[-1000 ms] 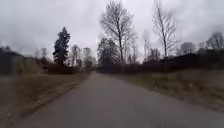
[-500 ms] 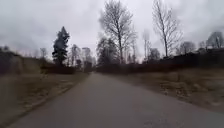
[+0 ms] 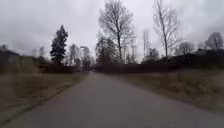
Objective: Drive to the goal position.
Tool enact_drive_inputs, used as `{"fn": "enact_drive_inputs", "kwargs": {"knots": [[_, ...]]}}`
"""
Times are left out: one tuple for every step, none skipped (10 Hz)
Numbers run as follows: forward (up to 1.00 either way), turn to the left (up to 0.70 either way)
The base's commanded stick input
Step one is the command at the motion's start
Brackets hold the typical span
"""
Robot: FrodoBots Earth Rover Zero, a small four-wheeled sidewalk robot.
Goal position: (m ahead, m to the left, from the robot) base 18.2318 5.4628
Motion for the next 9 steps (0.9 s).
{"fn": "enact_drive_inputs", "kwargs": {"knots": [[0.7,0.0],[0.7,0.0],[0.7,0.0],[0.7,0.0],[0.7,0.0],[0.7,0.0],[0.7,0.0],[0.7,0.0],[0.7,0.0]]}}
